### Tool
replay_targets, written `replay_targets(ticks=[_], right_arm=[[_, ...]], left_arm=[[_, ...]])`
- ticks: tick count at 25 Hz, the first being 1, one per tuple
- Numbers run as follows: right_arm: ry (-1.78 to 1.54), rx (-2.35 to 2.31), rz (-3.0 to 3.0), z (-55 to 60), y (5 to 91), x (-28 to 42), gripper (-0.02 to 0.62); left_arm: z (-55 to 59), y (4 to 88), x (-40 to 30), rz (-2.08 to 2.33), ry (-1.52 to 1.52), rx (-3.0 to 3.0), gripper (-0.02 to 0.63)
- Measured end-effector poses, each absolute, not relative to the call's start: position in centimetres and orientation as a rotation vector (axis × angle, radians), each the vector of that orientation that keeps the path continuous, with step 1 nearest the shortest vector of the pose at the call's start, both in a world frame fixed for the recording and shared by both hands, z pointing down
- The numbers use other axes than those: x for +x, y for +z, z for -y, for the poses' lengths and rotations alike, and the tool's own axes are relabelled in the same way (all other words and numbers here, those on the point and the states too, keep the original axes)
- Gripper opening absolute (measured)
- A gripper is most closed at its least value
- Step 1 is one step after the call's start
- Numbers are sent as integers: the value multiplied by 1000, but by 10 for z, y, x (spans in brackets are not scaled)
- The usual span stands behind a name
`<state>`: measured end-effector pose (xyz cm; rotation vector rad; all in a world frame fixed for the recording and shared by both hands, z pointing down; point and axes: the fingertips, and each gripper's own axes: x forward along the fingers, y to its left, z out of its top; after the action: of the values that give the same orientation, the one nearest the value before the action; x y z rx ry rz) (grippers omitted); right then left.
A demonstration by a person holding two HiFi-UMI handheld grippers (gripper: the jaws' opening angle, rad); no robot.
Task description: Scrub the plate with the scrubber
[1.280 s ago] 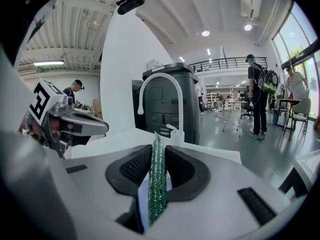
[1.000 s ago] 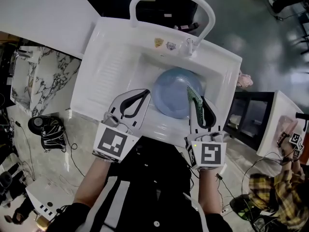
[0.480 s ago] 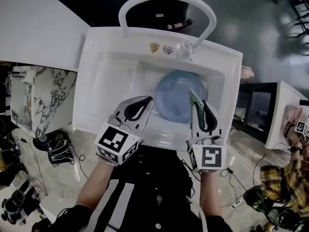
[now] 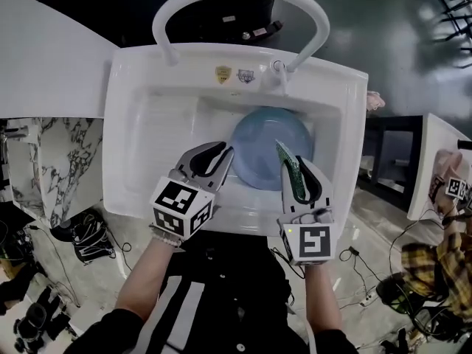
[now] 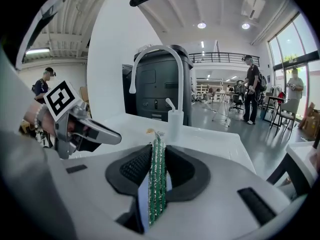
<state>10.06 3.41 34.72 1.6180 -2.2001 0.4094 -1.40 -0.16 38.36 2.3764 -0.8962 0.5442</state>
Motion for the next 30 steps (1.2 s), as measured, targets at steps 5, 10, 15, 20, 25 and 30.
replay_targets(ticks=[5, 10, 15, 20, 25, 30], right_arm=[[411, 1609, 2216, -27, 352, 97, 92], [424, 1596, 2207, -24, 367, 97, 92], [457, 1582, 2196, -22, 381, 98, 92], [472, 1568, 2196, -16, 391, 98, 92], [470, 1552, 2184, -11, 404, 99, 92], [466, 1556, 2181, -2, 412, 101, 92]], left_arm=[[11, 415, -15, 885, 582, 2300, 89], [17, 446, -13, 887, 634, 2232, 112], [20, 473, -4, 872, 683, 2191, 130], [26, 505, -6, 903, 744, 2109, 138], [28, 529, -8, 920, 785, 2052, 138], [29, 550, -10, 936, 808, 1983, 137]])
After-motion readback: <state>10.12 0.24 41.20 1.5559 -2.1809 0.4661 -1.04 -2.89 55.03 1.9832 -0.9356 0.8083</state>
